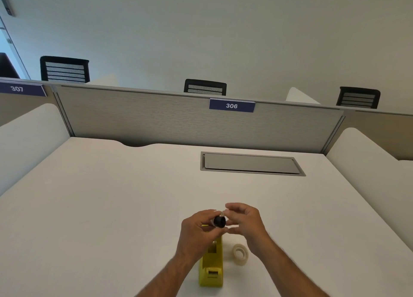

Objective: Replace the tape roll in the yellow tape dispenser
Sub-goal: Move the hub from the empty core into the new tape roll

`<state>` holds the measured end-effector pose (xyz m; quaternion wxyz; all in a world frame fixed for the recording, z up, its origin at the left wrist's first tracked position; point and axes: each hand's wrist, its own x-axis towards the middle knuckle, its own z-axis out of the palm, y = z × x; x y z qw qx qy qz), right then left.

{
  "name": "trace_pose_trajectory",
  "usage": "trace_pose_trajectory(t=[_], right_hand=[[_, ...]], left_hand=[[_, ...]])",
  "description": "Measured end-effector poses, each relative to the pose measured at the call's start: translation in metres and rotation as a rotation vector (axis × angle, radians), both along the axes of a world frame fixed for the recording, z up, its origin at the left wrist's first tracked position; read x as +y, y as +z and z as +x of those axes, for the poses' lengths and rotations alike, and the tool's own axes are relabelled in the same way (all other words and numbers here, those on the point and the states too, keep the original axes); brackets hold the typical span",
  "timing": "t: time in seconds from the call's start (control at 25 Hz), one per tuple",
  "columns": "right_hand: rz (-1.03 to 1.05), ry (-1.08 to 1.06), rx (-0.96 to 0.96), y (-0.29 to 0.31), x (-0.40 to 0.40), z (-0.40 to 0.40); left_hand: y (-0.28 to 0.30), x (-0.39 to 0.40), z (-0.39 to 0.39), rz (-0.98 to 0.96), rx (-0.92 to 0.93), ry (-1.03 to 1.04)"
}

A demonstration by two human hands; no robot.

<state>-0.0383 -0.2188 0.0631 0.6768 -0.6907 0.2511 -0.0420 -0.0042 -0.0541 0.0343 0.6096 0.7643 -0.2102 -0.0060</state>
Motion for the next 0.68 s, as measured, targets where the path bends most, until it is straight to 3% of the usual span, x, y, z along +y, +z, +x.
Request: trace_pose_trajectory(t=[0.16, 0.36, 0.48, 0.68], right_hand=[[0.109, 0.105, 0.03, -0.002, -0.001, -0.001], [0.078, -0.065, 0.01, -0.014, -0.012, 0.001], [-0.143, -0.184, 0.077, -0.028, -0.023, -0.002], [-0.596, -0.097, 0.274, -0.044, -0.035, -0.01]], left_hand=[[0.007, -0.001, -0.001, 0.018, -0.022, -0.021], [-0.001, 0.003, 0.004, 0.014, 0.097, 0.069], [-0.005, 0.007, 0.006, 0.018, 0.217, 0.122], [-0.01, 0.01, 0.01, 0.087, 0.349, 0.122]])
